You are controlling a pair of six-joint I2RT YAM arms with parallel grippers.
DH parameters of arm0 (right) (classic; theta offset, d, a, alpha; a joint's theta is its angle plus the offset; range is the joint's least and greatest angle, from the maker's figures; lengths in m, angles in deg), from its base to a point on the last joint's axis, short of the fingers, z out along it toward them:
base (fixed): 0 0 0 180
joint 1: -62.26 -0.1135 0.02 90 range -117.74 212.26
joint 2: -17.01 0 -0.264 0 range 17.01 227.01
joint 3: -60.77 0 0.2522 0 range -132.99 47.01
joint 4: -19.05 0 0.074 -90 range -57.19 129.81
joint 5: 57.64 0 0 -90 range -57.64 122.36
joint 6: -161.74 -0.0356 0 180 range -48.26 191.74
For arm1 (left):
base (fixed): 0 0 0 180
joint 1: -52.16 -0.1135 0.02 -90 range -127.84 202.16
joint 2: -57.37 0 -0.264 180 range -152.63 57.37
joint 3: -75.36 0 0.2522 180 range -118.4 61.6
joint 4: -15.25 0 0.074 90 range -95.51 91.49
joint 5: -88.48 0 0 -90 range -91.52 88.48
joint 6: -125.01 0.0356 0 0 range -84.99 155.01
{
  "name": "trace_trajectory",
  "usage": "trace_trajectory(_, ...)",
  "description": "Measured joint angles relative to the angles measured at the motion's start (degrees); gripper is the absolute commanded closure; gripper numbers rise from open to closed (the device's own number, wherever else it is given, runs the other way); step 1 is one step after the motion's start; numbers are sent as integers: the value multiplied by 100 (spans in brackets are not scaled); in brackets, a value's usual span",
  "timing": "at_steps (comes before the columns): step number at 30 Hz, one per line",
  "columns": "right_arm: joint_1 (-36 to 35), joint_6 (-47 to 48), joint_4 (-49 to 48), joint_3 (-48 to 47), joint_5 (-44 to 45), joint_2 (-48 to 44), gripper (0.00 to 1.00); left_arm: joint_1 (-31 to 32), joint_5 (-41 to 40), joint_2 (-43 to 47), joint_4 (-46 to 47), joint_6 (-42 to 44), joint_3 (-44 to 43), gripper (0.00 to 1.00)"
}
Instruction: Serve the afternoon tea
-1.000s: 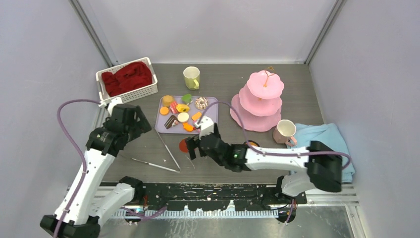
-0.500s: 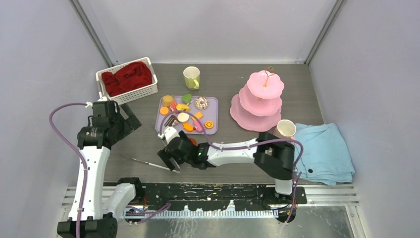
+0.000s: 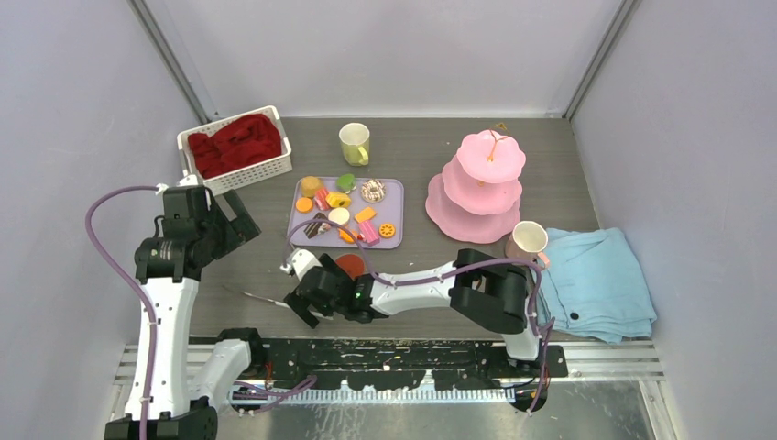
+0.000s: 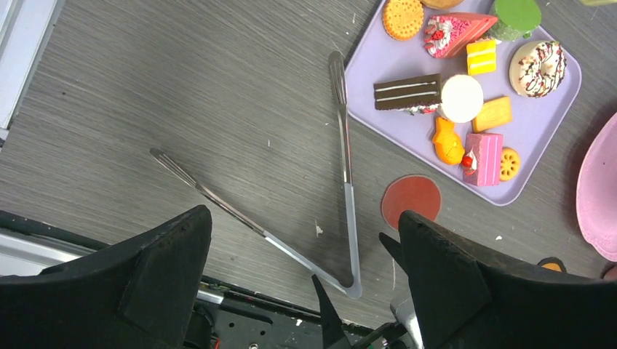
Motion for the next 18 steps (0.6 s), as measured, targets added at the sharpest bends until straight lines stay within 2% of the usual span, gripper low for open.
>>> trace_trajectory(18, 0, 127, -345, -9, -22, 372, 0, 0, 361, 33, -9, 44, 79, 1)
